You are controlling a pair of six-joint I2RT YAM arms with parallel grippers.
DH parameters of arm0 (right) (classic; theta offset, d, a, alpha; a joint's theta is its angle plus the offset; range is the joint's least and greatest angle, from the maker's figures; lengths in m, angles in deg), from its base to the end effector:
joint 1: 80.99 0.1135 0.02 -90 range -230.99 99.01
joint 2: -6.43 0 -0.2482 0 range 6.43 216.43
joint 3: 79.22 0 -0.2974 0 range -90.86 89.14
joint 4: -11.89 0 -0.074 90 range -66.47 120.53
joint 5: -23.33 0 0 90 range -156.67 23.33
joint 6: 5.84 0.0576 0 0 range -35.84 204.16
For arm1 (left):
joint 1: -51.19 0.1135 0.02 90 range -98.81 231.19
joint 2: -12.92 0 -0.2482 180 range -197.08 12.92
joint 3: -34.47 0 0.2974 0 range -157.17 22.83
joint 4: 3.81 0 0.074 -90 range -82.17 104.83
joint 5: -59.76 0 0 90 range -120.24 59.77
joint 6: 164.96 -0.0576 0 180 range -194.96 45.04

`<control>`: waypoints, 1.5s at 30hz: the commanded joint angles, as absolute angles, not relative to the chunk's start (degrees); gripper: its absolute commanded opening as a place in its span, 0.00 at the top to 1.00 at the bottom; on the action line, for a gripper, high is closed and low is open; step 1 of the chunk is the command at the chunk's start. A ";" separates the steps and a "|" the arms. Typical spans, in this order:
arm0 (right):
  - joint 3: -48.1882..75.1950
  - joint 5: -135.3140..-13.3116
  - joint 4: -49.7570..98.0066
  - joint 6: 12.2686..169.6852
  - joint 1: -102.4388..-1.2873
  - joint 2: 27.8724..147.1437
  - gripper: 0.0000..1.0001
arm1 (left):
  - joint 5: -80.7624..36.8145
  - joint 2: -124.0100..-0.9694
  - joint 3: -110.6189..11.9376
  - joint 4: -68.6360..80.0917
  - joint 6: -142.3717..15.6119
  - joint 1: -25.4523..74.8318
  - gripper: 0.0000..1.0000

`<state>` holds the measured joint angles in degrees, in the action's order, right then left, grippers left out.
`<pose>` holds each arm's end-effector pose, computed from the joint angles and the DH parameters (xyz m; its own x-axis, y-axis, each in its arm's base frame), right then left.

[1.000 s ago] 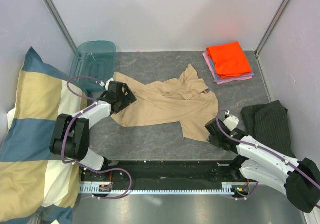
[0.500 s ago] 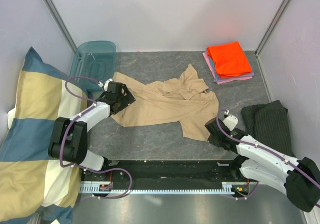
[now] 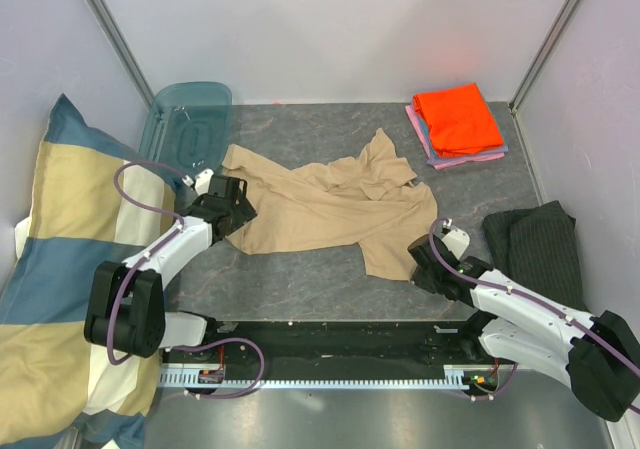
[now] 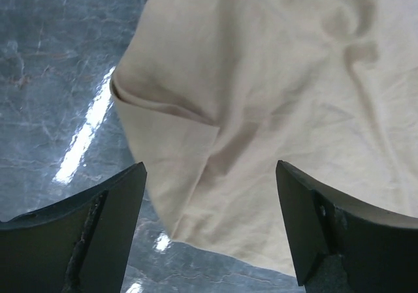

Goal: Fold and stack the t-shirts
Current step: Flatten out the tshirt

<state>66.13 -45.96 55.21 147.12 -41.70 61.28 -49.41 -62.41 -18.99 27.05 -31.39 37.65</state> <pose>0.1779 0.1193 0.0993 -0.7338 0.4761 -0.4846 0.4032 0.8794 0.2532 0.3067 -0.0544 0.1406 -0.5797 -0.5300 -0.6189 -0.5131 0.8275 -0.2281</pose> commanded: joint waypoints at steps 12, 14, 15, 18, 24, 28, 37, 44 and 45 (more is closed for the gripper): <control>66.64 -46.72 53.85 146.13 -41.44 60.13 1.00 | -52.03 -71.80 -22.43 27.87 -31.63 35.72 0.28; 66.64 -46.81 53.85 146.04 -41.35 60.04 1.00 | -52.29 -72.33 -22.96 27.87 -31.89 35.63 0.29; 66.81 -46.81 53.85 146.21 -41.35 59.87 1.00 | -52.38 -72.77 -23.14 27.87 -32.07 35.63 0.32; 66.99 -46.72 53.85 146.21 -41.44 59.95 1.00 | -52.47 -73.04 -23.93 27.96 -32.59 35.63 0.36; 67.16 -46.55 53.76 146.13 -41.35 60.04 1.00 | -52.56 -70.85 -24.98 29.36 -32.95 35.46 0.36; 67.08 -46.63 53.76 146.04 -41.35 60.04 1.00 | -53.09 -68.47 -24.98 30.68 -33.12 35.54 0.34; 67.16 -46.90 53.59 145.86 -41.35 59.95 1.00 | -53.79 -71.81 -25.95 30.51 -33.12 35.46 0.34; 67.25 -46.90 53.68 146.04 -41.44 59.69 1.00 | -53.97 -74.53 -26.92 29.63 -33.47 35.54 0.36; 67.25 -46.90 53.59 146.04 -41.35 59.69 1.00 | -54.31 -74.80 -27.09 29.72 -33.65 35.54 0.37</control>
